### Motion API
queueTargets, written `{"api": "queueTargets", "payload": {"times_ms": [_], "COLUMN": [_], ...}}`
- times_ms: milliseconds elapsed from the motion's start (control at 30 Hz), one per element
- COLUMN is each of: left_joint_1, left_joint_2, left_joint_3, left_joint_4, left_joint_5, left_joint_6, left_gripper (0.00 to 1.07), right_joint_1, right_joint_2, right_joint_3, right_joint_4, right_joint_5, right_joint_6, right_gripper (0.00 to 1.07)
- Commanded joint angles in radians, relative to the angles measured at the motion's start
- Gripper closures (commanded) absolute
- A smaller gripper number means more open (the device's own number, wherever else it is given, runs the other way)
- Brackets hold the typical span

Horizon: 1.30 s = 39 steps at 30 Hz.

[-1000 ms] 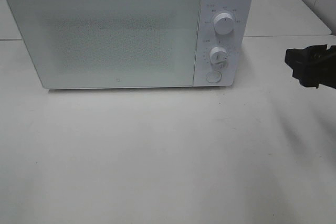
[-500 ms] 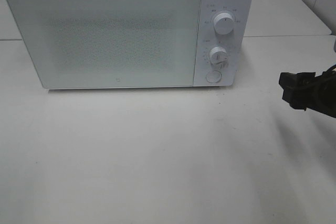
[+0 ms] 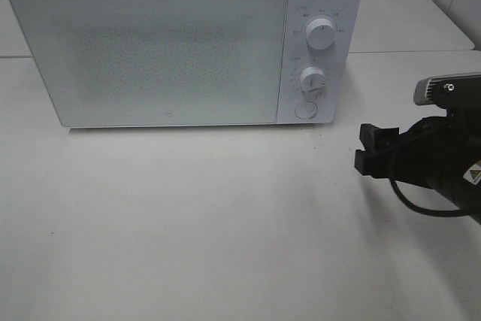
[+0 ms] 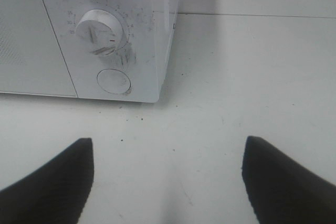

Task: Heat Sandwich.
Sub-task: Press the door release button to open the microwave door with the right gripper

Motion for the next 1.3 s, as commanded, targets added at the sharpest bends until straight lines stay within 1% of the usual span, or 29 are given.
{"api": "queueTargets", "payload": {"times_ms": [33,67,133,167,233,300,500,1000,1133,1300], "left_joint_1": [-0.004,-0.004,-0.004,-0.004,-0.004,-0.004,-0.004,-0.004,-0.004,-0.004], "left_joint_2": [-0.017,-0.017,-0.017,-0.017,-0.017,-0.017,-0.017,-0.017,-0.017,-0.017], "left_joint_3": [0.002,0.002,0.002,0.002,0.002,0.002,0.002,0.002,0.002,0.002], "left_joint_4": [-0.001,-0.001,-0.001,-0.001,-0.001,-0.001,-0.001,-0.001,-0.001,-0.001], "left_joint_5": [-0.013,-0.013,-0.013,-0.013,-0.013,-0.013,-0.013,-0.013,-0.013,-0.013], "left_joint_6": [-0.002,-0.002,-0.002,-0.002,-0.002,-0.002,-0.002,-0.002,-0.002,-0.002], "left_gripper": [0.09,0.09,0.09,0.09,0.09,0.09,0.09,0.09,0.09,0.09], "right_joint_1": [0.091,0.091,0.137,0.176,0.191,0.238,0.294,0.305,0.305,0.305], "right_joint_2": [0.030,0.030,0.048,0.064,0.070,0.090,0.113,0.115,0.115,0.115], "right_joint_3": [-0.002,-0.002,-0.003,-0.017,-0.024,-0.054,-0.117,-0.130,-0.130,-0.130], "right_joint_4": [0.119,0.119,0.166,0.209,0.224,0.265,0.310,0.324,0.324,0.324], "right_joint_5": [-0.089,-0.089,-0.117,-0.121,-0.121,-0.115,-0.100,-0.077,-0.079,-0.080], "right_joint_6": [-0.037,-0.037,-0.037,-0.038,-0.039,-0.064,-0.100,-0.099,-0.063,0.040], "right_gripper": [0.32,0.32,0.32,0.32,0.32,0.32,0.32,0.32,0.32,0.32]}}
